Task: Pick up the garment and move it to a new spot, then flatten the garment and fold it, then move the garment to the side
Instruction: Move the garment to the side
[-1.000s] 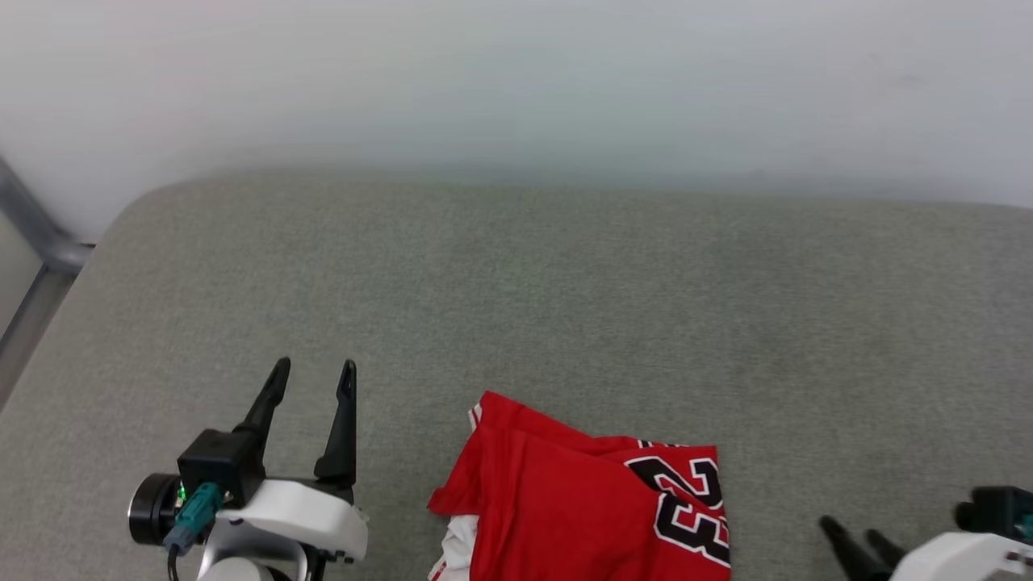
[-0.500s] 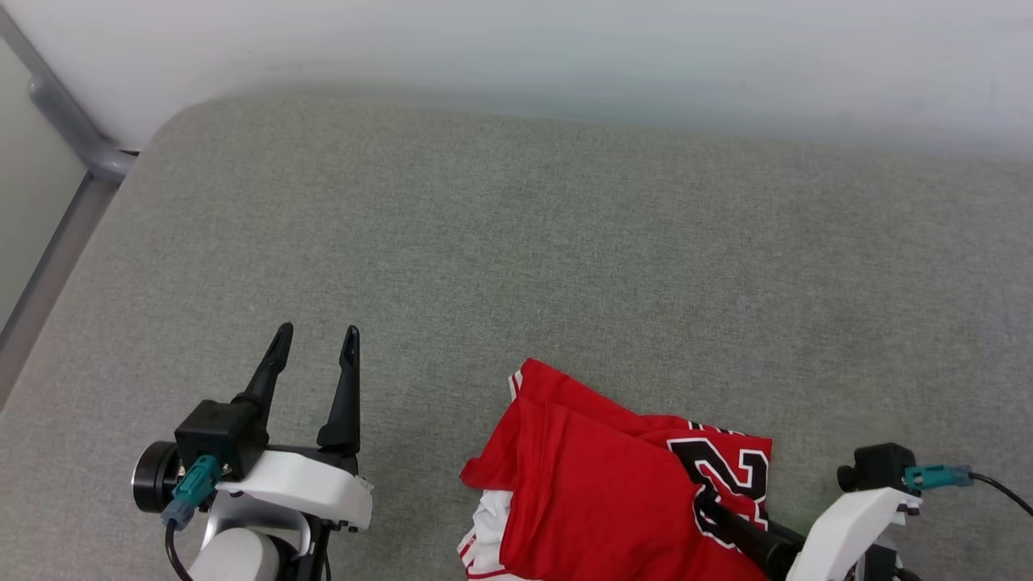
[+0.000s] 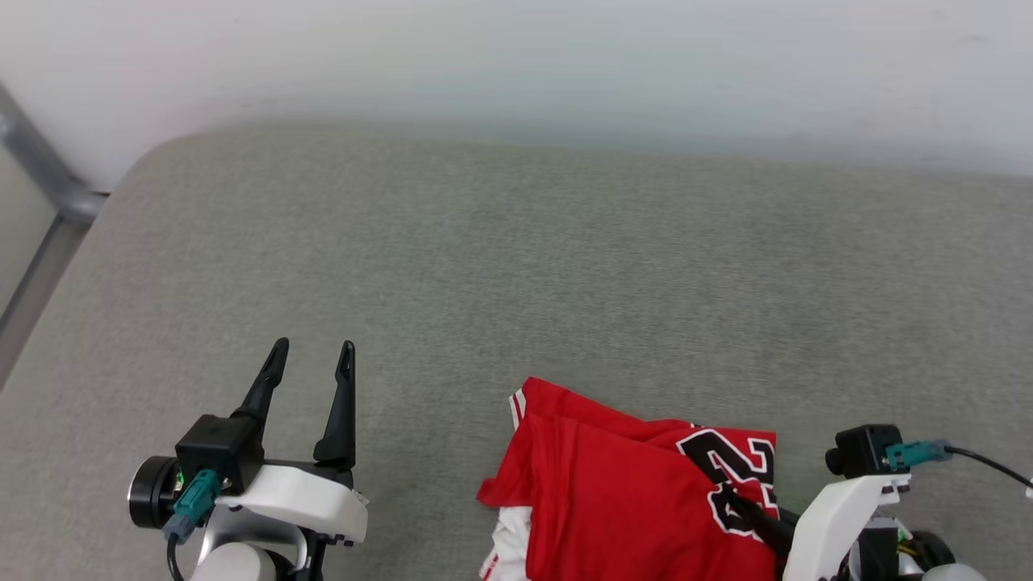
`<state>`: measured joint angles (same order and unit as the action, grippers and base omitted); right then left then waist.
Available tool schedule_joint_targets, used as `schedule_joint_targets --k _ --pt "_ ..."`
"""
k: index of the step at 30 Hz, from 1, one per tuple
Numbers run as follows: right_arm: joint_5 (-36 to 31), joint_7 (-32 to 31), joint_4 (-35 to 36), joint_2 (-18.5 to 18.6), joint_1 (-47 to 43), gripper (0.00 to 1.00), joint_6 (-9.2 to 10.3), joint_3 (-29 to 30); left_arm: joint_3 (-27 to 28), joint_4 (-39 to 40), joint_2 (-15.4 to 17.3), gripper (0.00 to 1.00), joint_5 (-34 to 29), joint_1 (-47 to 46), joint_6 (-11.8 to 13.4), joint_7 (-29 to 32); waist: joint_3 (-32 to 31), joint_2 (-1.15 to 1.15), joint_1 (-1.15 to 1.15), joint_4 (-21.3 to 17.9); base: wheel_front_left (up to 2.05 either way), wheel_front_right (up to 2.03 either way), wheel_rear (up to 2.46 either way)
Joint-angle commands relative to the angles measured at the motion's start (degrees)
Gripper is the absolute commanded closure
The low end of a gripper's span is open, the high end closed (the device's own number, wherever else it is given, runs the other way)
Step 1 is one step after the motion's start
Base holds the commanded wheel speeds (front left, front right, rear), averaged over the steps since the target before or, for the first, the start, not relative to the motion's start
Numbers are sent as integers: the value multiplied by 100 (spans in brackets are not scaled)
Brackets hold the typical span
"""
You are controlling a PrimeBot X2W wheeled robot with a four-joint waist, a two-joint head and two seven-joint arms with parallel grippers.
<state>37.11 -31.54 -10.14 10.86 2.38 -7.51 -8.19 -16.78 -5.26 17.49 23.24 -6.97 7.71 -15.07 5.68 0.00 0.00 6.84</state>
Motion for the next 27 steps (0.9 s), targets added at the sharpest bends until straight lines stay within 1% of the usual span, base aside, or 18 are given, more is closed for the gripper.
schedule_joint_targets --k 1,3,4,5,12,17,21,27 --pt "-23 -2 45 31 81 100 5 1 2 22 2 0 -42 45 5 -12 -98 0 0 -169 0 0 0" --pt "-287 -54 182 177 125 100 5 -13 15 75 -2 0 -53 93 6 -12 -122 0 0 -368 0 0 0" --pt "-581 -185 378 375 168 100 5 32 21 150 -15 0 -92 135 0 -12 -116 0 0 -702 0 0 0" --pt "-667 -259 410 444 200 100 5 50 41 183 -13 0 -97 143 3 -12 -102 0 0 -834 0 0 0" --pt "-970 -446 549 675 490 100 5 493 -2 415 30 0 -239 -91 -93 -12 233 0 0 -1600 0 0 0" --pt "-1232 -259 337 798 1105 100 5 694 -4 667 187 0 -316 -318 -158 54 757 0 0 -2126 0 0 0" --pt "-1548 6 -37 786 1681 100 6 978 -12 917 342 0 -413 -595 -224 172 1187 0 0 -2370 0 0 0" --pt "-2137 276 -556 983 2456 100 6 1556 -79 1274 549 0 -558 -1056 -363 404 1887 0 0 -2426 0 0 0"
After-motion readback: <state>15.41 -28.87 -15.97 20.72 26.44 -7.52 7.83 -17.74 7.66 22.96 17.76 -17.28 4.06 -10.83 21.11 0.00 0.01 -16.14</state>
